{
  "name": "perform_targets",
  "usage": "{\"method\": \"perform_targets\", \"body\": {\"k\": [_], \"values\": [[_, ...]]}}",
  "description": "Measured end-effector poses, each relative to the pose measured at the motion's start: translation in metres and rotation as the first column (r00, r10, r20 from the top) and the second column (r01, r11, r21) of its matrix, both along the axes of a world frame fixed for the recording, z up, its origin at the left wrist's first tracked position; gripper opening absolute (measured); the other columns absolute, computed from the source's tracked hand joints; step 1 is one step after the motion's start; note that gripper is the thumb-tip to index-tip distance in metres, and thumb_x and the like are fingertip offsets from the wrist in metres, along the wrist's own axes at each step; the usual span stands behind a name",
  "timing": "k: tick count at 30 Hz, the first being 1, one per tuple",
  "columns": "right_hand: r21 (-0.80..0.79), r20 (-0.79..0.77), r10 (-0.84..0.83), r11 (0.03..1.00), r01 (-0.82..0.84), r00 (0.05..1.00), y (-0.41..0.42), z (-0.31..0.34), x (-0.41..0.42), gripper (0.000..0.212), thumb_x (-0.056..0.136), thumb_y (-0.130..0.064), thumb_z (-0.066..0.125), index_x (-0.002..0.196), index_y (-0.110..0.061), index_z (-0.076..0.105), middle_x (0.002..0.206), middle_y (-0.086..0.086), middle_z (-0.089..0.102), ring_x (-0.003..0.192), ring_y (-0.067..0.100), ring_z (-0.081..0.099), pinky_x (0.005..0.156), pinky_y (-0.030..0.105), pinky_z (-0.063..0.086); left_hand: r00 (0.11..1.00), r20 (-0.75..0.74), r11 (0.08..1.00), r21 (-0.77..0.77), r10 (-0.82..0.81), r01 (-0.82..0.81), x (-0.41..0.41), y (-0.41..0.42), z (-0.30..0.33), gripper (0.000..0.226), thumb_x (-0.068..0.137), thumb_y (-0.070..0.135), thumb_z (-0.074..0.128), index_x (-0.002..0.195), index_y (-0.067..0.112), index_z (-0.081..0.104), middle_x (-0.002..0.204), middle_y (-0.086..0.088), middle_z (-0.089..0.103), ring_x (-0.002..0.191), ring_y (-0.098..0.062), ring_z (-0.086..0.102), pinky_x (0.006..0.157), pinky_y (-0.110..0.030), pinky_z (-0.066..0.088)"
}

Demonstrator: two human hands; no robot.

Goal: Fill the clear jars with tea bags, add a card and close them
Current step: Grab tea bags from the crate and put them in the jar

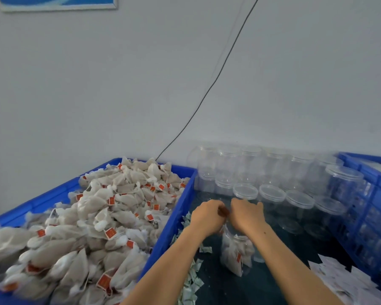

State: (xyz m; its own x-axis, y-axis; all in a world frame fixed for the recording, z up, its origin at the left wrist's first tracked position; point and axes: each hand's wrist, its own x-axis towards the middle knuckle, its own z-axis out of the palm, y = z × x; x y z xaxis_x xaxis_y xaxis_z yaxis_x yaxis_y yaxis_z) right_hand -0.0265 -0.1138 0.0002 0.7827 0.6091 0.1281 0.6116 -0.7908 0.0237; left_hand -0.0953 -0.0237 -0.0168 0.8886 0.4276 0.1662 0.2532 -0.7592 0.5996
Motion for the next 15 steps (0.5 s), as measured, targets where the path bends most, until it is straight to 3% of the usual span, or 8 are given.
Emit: {"method": "perform_targets", "body": {"k": [2, 4, 6, 8, 11, 13, 15], "values": [[0.207, 0.097, 0.042, 0.976, -0.061, 0.994, 0.014, 0.006, -0.006, 0.018, 0.092, -0.019, 0.046, 0.105, -0.015, 0.058, 0.104, 0.005, 0.067, 0.097, 0.026, 0.062, 0.092, 0.040, 0.042, 0.995, 0.035, 0.995, 0.044, 0.091, -0.093, -0.005, 0.015, 0.006, 0.025, 0.093, 0.016, 0.050, 0.110, 0.023, 0.068, 0.111, 0.001, 0.069, 0.096, -0.018, 0.064, 0.078, -0.031, 0.048], [0.394, 0.091, 0.147, 0.903, -0.172, 0.985, 0.030, 0.007, -0.011, 0.020, 0.091, -0.013, 0.046, 0.107, -0.016, 0.059, 0.101, 0.002, 0.069, 0.094, 0.023, 0.062, 0.093, 0.039, 0.043, 0.979, 0.082, 0.981, 0.042, 0.184, -0.188, -0.015, 0.039, 0.009, 0.025, 0.091, 0.010, 0.052, 0.106, 0.023, 0.067, 0.110, 0.003, 0.069, 0.100, -0.017, 0.063, 0.085, -0.033, 0.051], [0.552, -0.011, 0.319, 0.792, -0.260, 0.948, 0.044, 0.005, -0.021, 0.026, 0.092, -0.006, 0.044, 0.108, -0.018, 0.061, 0.098, -0.004, 0.069, 0.092, 0.017, 0.063, 0.091, 0.034, 0.045, 0.952, 0.072, 0.952, 0.047, 0.297, -0.301, -0.028, 0.064, 0.005, 0.025, 0.090, 0.006, 0.050, 0.104, 0.021, 0.064, 0.110, 0.002, 0.067, 0.099, -0.018, 0.063, 0.087, -0.035, 0.052], [0.703, -0.207, 0.513, 0.670, -0.239, 0.833, 0.059, 0.000, -0.033, 0.032, 0.090, 0.004, 0.042, 0.105, -0.017, 0.062, 0.092, -0.007, 0.068, 0.089, 0.014, 0.064, 0.082, 0.028, 0.048, 0.907, 0.023, 0.900, 0.120, 0.421, -0.420, -0.041, 0.089, -0.004, 0.020, 0.094, 0.012, 0.048, 0.108, 0.018, 0.061, 0.111, -0.001, 0.066, 0.099, -0.021, 0.063, 0.083, -0.035, 0.051], [0.773, -0.352, 0.638, 0.611, -0.173, 0.685, 0.078, -0.013, -0.045, 0.040, 0.087, 0.012, 0.039, 0.107, -0.015, 0.060, 0.104, -0.006, 0.068, 0.087, -0.005, 0.062, 0.067, 0.012, 0.046, 0.841, -0.159, 0.850, 0.209, 0.517, -0.483, -0.058, 0.120, -0.019, 0.023, 0.099, 0.028, 0.050, 0.118, 0.019, 0.059, 0.112, -0.002, 0.066, 0.100, -0.020, 0.063, 0.084, -0.032, 0.052], [0.766, -0.392, 0.653, 0.622, -0.163, 0.648, 0.090, -0.025, -0.049, 0.042, 0.087, 0.013, 0.038, 0.107, -0.019, 0.057, 0.112, -0.007, 0.067, 0.069, -0.014, 0.056, 0.054, 0.011, 0.039, 0.817, -0.276, 0.860, 0.240, 0.505, -0.451, -0.064, 0.132, -0.027, 0.029, 0.095, 0.036, 0.058, 0.119, 0.021, 0.058, 0.114, 0.001, 0.065, 0.102, -0.017, 0.063, 0.086, -0.030, 0.051], [0.733, -0.420, 0.628, 0.660, -0.163, 0.655, 0.098, -0.036, -0.049, 0.042, 0.089, 0.011, 0.037, 0.112, -0.019, 0.054, 0.120, -0.007, 0.065, 0.058, -0.013, 0.052, 0.051, 0.011, 0.035, 0.799, -0.317, 0.849, 0.329, 0.511, -0.413, -0.066, 0.138, -0.033, 0.031, 0.090, 0.036, 0.065, 0.119, 0.023, 0.059, 0.117, 0.002, 0.063, 0.105, -0.017, 0.061, 0.085, -0.028, 0.049]]}}
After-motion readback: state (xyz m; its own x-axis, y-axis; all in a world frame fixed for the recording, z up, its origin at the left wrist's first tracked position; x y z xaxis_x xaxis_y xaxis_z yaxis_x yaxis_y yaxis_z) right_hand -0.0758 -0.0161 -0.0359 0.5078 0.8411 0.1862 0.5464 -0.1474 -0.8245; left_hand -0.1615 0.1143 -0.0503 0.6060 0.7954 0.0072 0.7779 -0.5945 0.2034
